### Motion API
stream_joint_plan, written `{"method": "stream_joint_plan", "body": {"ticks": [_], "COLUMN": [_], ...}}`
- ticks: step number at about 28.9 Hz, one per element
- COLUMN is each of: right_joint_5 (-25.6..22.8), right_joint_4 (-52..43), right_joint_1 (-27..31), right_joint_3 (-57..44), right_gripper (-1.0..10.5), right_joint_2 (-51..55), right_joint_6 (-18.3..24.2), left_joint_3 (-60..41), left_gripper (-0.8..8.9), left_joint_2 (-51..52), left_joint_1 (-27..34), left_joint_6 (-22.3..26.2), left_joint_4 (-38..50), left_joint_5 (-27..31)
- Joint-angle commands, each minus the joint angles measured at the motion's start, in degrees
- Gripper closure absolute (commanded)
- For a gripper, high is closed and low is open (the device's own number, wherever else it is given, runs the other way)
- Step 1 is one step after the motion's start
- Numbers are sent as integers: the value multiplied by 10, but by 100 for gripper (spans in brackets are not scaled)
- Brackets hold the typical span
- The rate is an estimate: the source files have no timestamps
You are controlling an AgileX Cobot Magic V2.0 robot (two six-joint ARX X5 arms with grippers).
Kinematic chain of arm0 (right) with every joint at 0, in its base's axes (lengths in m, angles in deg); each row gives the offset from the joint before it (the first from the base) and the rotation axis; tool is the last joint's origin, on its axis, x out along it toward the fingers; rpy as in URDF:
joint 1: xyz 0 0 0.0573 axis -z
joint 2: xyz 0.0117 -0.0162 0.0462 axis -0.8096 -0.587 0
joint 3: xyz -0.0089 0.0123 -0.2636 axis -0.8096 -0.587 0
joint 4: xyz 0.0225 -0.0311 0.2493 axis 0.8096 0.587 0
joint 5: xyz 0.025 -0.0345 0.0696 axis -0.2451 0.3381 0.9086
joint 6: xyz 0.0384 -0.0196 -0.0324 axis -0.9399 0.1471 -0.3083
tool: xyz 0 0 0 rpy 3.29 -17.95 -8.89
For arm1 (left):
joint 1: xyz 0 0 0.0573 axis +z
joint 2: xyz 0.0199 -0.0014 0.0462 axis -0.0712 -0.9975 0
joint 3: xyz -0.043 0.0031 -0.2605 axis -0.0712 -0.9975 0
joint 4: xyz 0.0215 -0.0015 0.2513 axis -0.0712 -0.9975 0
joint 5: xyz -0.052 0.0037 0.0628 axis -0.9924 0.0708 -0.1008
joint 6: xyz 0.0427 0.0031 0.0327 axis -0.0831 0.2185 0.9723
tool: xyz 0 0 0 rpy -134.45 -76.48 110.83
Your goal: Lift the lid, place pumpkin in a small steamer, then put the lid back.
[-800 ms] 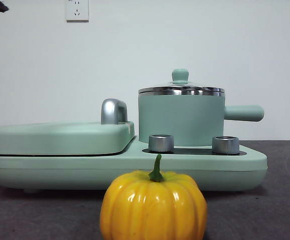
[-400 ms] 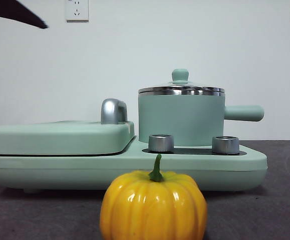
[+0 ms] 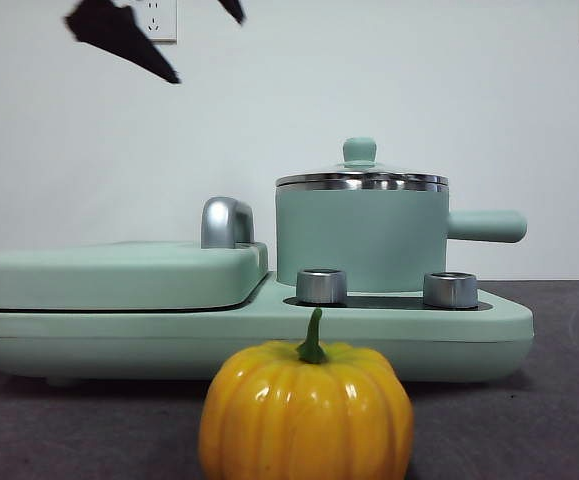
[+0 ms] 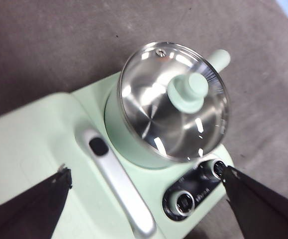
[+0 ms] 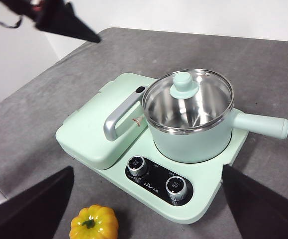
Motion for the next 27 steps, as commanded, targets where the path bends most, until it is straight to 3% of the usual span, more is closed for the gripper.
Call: {"method": "stream_joint_plan", "body": {"ticks": [1, 8, 13, 22, 27], "right_joint_5": [0, 0, 0, 1, 1], "right_joint_4": [-3, -3, -3, -3, -3], "right_joint_1": [-2, -2, -2, -2, -2], "right_joint_3": [9, 9, 9, 9, 9], "right_gripper": [473, 473, 473, 473, 473], "right_joint_2": [-3, -3, -3, -3, -3], "right_joint_6": [-6, -6, -6, -6, -6], "left_joint_3": [86, 277, 358, 380, 380], "left_gripper": [322, 322, 322, 328, 420], "left_joint_2": [-53, -173, -240, -331, -345], "left_joint_1": [-17, -68, -109, -185, -190], "left_joint_6": [16, 16, 16, 42, 42], "left_joint_4": [-14, -65, -91, -104, -115], "left_joint_5": [12, 70, 107, 179, 188]}}
